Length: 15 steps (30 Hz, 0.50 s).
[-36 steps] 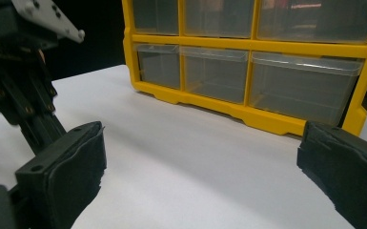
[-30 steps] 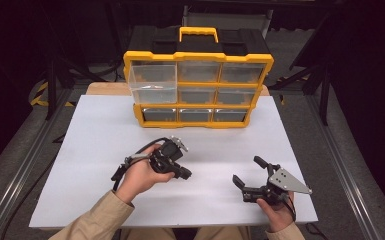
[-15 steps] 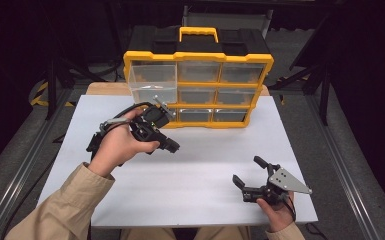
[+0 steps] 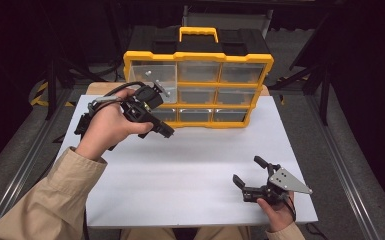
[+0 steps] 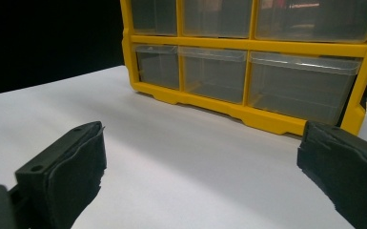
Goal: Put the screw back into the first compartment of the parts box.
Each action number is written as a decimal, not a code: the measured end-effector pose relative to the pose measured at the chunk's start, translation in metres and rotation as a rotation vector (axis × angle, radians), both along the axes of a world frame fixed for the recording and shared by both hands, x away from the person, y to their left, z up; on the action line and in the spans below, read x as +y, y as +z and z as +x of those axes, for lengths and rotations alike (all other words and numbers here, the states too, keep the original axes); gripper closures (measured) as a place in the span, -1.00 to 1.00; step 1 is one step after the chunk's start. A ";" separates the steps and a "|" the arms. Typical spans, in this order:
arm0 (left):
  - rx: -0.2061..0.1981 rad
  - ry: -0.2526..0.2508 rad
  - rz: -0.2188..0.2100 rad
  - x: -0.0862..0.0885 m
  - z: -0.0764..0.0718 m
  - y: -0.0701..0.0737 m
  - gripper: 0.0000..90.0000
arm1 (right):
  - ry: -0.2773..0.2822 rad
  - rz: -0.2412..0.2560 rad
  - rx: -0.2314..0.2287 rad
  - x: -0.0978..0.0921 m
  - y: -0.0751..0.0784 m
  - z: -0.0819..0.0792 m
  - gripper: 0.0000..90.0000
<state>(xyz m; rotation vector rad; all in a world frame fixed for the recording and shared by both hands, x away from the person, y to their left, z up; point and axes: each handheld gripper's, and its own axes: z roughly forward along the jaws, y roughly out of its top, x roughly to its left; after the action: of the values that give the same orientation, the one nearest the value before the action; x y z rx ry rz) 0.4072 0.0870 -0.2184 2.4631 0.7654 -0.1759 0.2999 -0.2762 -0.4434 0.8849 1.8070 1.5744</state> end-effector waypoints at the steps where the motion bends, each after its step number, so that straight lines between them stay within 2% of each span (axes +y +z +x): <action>1: -0.003 0.003 0.000 0.000 0.000 0.003 0.95 | 0.000 0.002 0.000 0.000 0.000 0.000 -0.94; 2: 0.008 0.006 0.006 0.000 0.001 0.005 0.95 | 0.001 0.002 0.000 0.000 0.000 0.000 -0.94; 10: 0.002 0.011 -0.001 0.002 0.004 0.021 0.95 | 0.000 0.003 0.000 0.000 0.000 0.000 -0.94; 11: 0.006 0.013 0.008 0.002 0.005 0.024 0.95 | -0.001 0.000 0.000 0.000 0.000 0.000 -0.94; 15: -0.010 0.035 0.011 0.003 0.007 0.031 0.95 | 0.003 -0.001 0.000 0.000 0.000 0.000 -0.94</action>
<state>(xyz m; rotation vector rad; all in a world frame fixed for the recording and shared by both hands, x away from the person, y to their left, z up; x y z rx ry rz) 0.4143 0.0901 -0.1870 2.4571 0.8071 -0.1469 0.2997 -0.2758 -0.4433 0.8828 1.8095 1.5750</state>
